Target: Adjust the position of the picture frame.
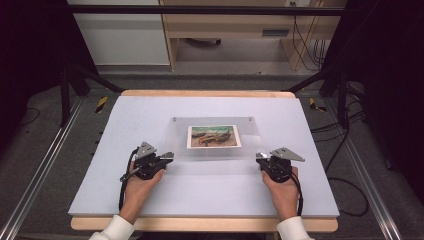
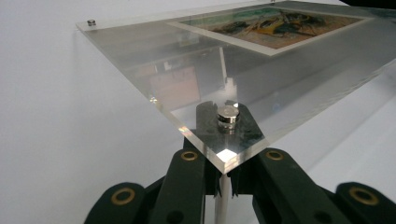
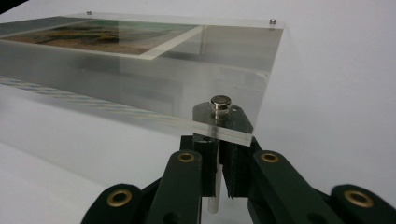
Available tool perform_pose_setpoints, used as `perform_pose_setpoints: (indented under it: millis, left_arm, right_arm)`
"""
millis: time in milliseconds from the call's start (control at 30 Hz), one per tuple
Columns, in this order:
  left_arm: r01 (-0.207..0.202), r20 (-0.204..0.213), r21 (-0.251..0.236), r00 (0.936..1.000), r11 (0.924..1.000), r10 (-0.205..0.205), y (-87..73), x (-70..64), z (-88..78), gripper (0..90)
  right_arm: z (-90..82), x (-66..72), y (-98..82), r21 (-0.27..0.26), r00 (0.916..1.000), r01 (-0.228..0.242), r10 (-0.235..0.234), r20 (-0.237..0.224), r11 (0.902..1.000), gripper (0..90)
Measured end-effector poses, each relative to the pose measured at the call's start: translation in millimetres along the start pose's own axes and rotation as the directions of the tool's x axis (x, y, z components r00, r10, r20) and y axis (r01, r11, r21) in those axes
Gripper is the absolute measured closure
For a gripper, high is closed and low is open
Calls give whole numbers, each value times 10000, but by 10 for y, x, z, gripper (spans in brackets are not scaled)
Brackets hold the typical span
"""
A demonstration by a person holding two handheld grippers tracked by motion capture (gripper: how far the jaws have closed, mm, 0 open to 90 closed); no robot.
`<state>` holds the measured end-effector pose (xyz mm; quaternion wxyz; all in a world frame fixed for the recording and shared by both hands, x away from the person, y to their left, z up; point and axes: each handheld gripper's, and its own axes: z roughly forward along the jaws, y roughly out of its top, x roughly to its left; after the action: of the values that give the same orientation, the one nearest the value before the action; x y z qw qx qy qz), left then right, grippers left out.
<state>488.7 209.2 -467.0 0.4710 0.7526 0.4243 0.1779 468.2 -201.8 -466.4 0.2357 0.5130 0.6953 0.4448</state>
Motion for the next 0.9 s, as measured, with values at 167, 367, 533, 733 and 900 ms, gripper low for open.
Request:
perform_pose_setpoints:
  millis: [167, 367, 533, 733, 900]
  left_arm:
    - [-15, -115, 111, 9999, 9999, 16, -46, -19, -9, 836]
    - [-8, -198, 188, 9998, 9998, 12, -61, -25, -20, 836]
    - [4, -218, 227, 9998, 9997, 1, -77, -21, -11, 836]
    - [-11, -348, 313, 9994, 9995, 22, -108, -25, 3, 836]
    - [-55, -316, 341, 9995, 9994, 66, -115, -19, 5, 835]
  right_arm:
    - [5, 16, -26, 157, 10000, 45, -46, 43, 9999, 851]
    - [-8, 30, -64, 271, 9999, 120, -120, -11, 9996, 850]
    - [-2, 23, -74, 406, 9998, 157, -151, -147, 9991, 850]
    - [10, 37, -97, 553, 9998, 172, -167, -86, 9983, 848]
    - [6, 23, -101, 549, 9996, 251, -243, -144, 9982, 838]
